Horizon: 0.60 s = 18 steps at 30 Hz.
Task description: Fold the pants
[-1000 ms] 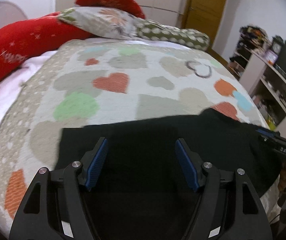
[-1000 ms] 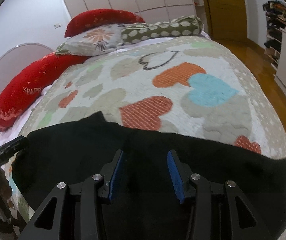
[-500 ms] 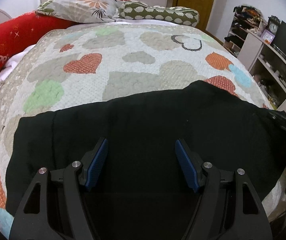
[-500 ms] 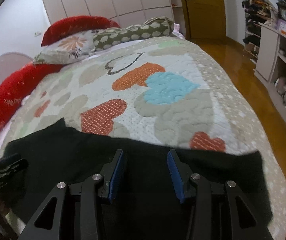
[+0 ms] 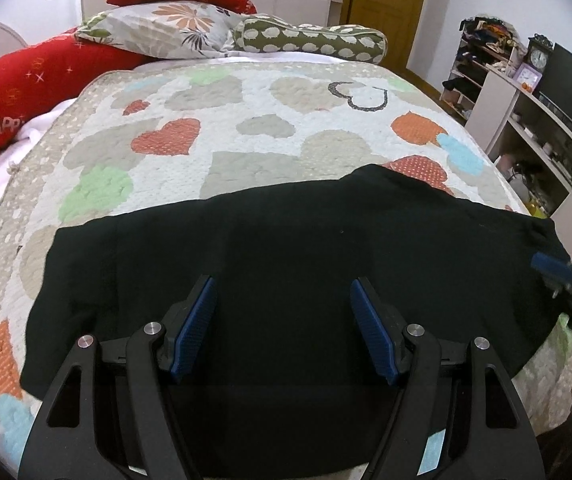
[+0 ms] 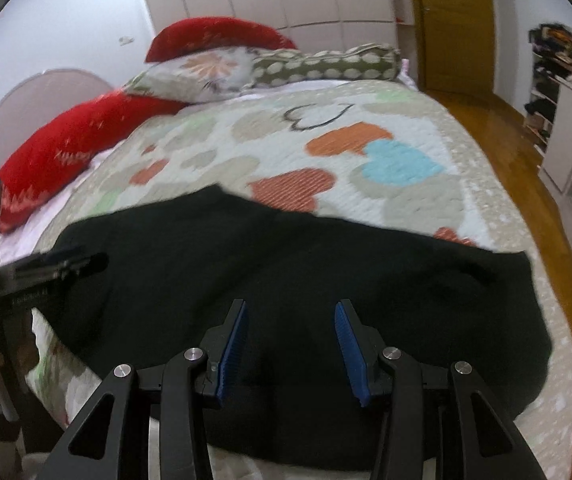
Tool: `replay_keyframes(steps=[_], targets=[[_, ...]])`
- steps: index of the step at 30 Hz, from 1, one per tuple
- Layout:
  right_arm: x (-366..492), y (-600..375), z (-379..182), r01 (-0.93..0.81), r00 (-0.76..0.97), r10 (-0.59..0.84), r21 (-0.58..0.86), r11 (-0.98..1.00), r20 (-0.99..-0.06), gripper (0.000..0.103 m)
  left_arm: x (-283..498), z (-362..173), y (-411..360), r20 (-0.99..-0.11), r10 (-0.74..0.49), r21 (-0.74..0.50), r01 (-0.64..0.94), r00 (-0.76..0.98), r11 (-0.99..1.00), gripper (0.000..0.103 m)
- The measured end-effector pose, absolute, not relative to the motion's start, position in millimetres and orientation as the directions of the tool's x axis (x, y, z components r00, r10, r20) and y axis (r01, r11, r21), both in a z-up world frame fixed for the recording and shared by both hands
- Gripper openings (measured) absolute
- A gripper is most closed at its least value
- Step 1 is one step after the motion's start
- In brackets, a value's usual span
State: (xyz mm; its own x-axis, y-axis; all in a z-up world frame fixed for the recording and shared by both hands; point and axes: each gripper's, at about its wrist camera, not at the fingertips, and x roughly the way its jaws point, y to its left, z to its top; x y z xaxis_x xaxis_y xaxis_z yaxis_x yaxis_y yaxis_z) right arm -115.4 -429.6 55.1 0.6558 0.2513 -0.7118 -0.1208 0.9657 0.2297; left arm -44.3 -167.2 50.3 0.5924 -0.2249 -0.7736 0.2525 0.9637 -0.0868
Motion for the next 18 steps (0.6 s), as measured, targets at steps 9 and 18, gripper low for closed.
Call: replay_keyframes(steps=[9, 18], targets=[[-127, -415, 34, -0.142, 0.612, 0.206, 0.150, 0.978, -0.764, 0.044, -54, 47, -161, -0.776, -0.224, -0.092, 0.246, 0.589, 0.965, 0.070], [-129, -422, 48, -0.153, 0.641, 0.245, 0.192, 0.970, -0.728, 0.044, -72, 43, -145, -0.791, -0.221, -0.130, 0.195, 0.571, 0.972, 0.070]])
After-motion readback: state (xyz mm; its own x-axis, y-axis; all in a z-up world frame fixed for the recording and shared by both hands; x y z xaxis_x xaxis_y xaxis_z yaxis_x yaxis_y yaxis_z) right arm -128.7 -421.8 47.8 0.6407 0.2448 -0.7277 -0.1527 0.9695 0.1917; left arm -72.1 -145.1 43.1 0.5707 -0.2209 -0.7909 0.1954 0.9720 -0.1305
